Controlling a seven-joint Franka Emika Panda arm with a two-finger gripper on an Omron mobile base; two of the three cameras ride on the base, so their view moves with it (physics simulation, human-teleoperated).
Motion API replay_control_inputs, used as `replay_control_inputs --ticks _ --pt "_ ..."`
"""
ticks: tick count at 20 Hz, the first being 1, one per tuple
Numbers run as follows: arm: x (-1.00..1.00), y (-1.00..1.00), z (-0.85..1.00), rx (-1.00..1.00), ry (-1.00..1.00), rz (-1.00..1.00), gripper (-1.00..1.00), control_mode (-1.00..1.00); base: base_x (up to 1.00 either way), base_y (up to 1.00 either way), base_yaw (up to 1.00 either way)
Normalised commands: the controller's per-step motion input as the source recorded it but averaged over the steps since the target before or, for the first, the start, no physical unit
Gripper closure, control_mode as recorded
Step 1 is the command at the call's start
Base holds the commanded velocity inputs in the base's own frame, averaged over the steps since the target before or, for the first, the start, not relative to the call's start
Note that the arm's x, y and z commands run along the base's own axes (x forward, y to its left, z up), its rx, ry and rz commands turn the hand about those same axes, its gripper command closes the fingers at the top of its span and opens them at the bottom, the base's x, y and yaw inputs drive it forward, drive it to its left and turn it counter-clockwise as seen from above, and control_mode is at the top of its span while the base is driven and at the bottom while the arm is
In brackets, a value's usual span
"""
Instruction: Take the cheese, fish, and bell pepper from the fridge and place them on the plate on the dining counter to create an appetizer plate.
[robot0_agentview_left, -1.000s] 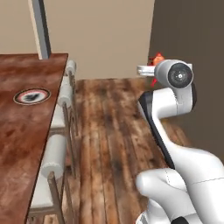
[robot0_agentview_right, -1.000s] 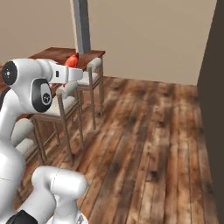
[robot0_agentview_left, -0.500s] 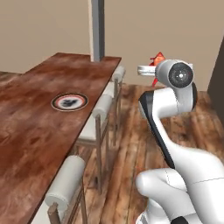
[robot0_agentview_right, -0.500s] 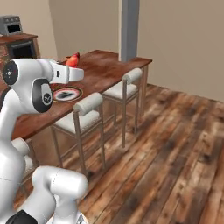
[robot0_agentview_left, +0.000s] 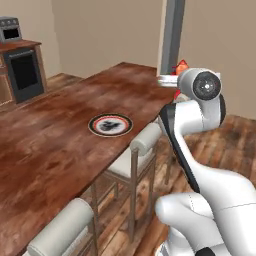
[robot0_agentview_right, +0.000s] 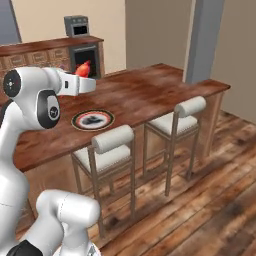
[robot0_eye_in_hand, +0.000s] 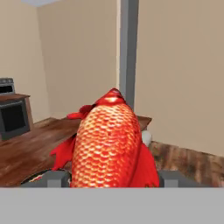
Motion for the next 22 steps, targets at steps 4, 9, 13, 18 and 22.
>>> replay_control_inputs --ticks 4,9,13,18,22 --pt "0.0 0.0 0.0 0.0 0.0 0.0 1.0 1.0 0.76 -0.29 0.53" --pt "0.0 0.0 0.0 0.0 0.0 0.0 1.0 1.0 0.74 -0.3 0.51" --pt "0.0 0.0 0.0 0.0 0.0 0.0 1.0 1.0 0.74 -0.28 0.51" --pt "0.0 0.0 0.0 0.0 0.0 0.0 1.0 1.0 0.7 -0.22 0.5" --pt "0.0 0.0 0.0 0.0 0.0 0.0 1.0 1.0 0.64 -0.19 0.5"
